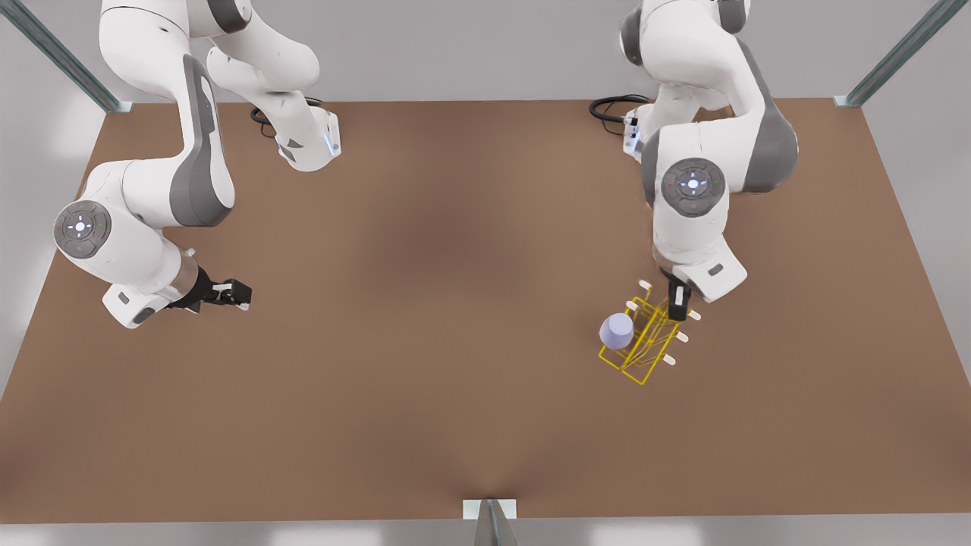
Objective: Place the cup on the cup holder
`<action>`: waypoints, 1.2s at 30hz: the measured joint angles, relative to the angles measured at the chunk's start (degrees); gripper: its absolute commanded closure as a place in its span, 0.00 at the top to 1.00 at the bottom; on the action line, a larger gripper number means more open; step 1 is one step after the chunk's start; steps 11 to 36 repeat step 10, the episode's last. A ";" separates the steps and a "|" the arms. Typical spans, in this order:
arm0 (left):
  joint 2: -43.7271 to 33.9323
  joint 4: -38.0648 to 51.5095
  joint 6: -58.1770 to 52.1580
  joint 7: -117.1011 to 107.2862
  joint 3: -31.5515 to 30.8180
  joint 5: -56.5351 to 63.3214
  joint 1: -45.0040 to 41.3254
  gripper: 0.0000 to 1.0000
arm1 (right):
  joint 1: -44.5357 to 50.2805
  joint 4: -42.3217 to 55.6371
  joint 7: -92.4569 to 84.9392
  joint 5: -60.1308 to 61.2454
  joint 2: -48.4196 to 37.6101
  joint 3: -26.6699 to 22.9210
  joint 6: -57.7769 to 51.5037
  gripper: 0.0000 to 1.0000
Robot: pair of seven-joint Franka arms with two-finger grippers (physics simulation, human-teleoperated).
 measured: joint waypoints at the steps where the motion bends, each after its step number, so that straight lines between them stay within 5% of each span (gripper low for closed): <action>1: -4.29 2.09 -3.68 4.56 -21.61 2.65 14.32 1.00 | 0.01 0.00 -0.01 -0.01 0.00 -0.02 0.00 1.00; 2: -9.50 -1.42 -5.22 8.40 -37.78 5.34 24.48 1.00 | 0.00 0.00 -0.01 0.00 0.00 0.00 -0.01 1.00; 3: -15.05 -7.33 -4.98 11.98 -46.19 7.36 30.05 1.00 | 0.00 0.00 -0.02 -0.01 0.00 0.00 -0.01 1.00; 6: -17.53 -9.28 -7.03 21.70 -53.82 10.44 35.32 1.00 | -0.36 0.00 -0.03 -0.01 0.00 0.02 -0.02 1.00; 36: -15.95 -8.72 -9.83 32.51 -54.76 11.56 36.53 1.00 | -0.87 0.10 -0.13 0.00 0.00 0.01 -0.55 1.00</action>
